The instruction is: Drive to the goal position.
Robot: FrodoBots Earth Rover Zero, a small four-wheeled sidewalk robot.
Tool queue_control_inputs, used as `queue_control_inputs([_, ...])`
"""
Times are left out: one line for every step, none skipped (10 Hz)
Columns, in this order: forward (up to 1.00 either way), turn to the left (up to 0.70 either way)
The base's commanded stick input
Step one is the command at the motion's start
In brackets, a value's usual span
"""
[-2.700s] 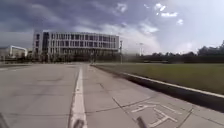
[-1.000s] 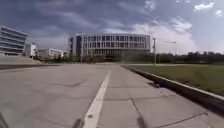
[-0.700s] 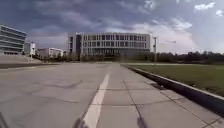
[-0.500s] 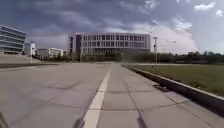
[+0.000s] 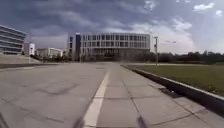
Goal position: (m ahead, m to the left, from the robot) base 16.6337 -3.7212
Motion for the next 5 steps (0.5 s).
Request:
queue_control_inputs([0.67, 0.00])
queue_control_inputs([0.66, 0.00])
queue_control_inputs([0.66, 0.00])
queue_control_inputs([0.66, 0.00])
queue_control_inputs([0.66, 0.00])
